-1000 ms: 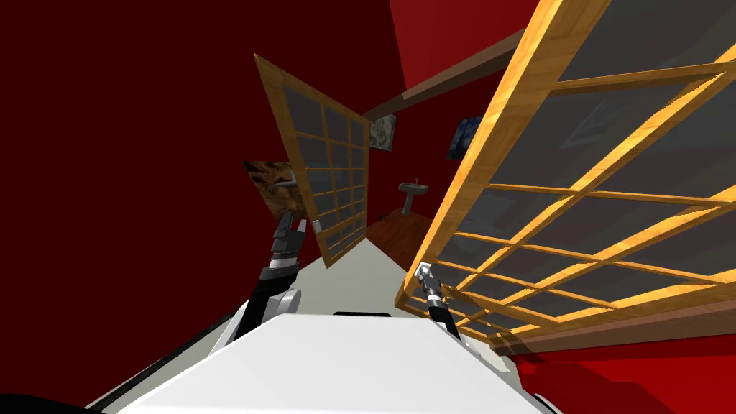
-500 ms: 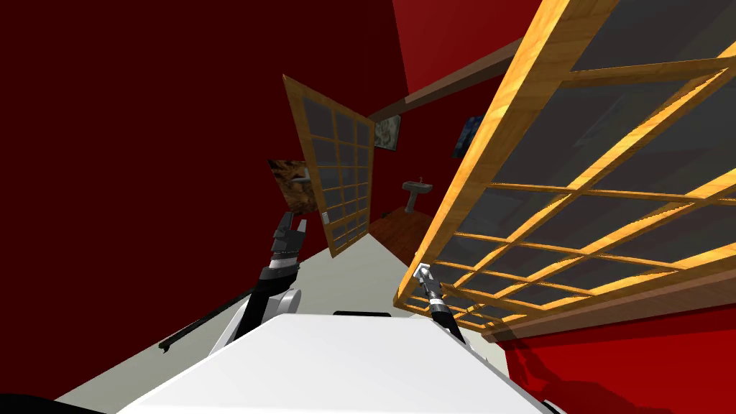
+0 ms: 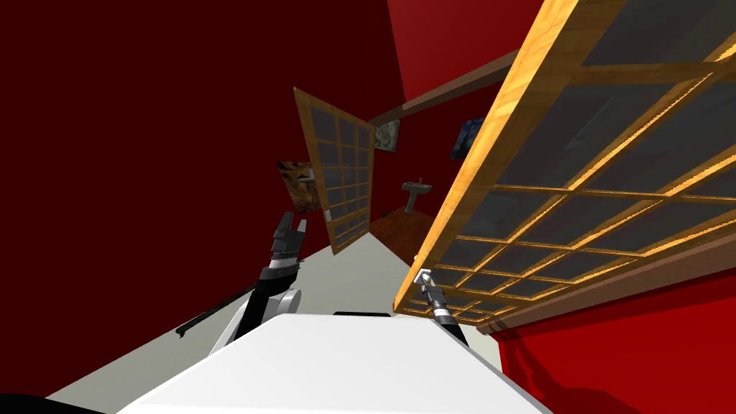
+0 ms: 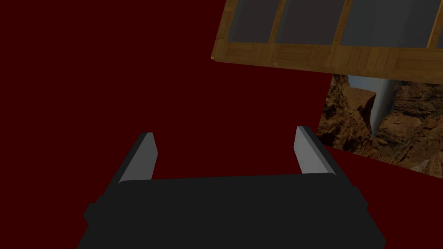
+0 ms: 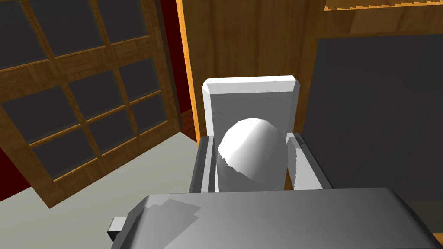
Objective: Pull the door open
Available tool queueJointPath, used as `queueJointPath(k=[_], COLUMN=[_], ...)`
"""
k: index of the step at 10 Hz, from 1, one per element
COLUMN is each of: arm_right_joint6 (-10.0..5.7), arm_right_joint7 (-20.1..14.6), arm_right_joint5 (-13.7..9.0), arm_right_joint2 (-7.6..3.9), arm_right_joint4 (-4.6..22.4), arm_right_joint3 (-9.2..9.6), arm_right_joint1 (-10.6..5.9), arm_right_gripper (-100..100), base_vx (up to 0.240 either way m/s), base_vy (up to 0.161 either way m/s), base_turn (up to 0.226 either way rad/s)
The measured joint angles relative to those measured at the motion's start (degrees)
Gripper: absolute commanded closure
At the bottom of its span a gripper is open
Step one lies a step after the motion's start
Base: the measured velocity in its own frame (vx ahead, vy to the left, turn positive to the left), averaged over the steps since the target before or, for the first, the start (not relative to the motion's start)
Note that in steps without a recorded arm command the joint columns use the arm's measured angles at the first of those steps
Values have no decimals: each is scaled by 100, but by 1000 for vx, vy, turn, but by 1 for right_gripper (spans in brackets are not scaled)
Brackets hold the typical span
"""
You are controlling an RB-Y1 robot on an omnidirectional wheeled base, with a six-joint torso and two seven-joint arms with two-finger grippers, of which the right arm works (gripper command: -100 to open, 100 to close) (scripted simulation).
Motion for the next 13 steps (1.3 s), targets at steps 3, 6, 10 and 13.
queueJointPath(k=[3,6,10,13], arm_right_joint6=[-363,-660,-930,-1288], arm_right_joint7=[-195,-330,-476,-541], arm_right_joint5=[134,254,362,418], arm_right_joint2=[-191,-381,-479,-437], arm_right_joint4=[-15,-184,-139,183], arm_right_joint3=[211,405,580,639], arm_right_joint1=[233,570,734,759], arm_right_gripper=[100,100,100,100], base_vx=[-74,-74,-30,2], base_vy=[-19,-36,-20,-9], base_turn=[7,-3,10,25])
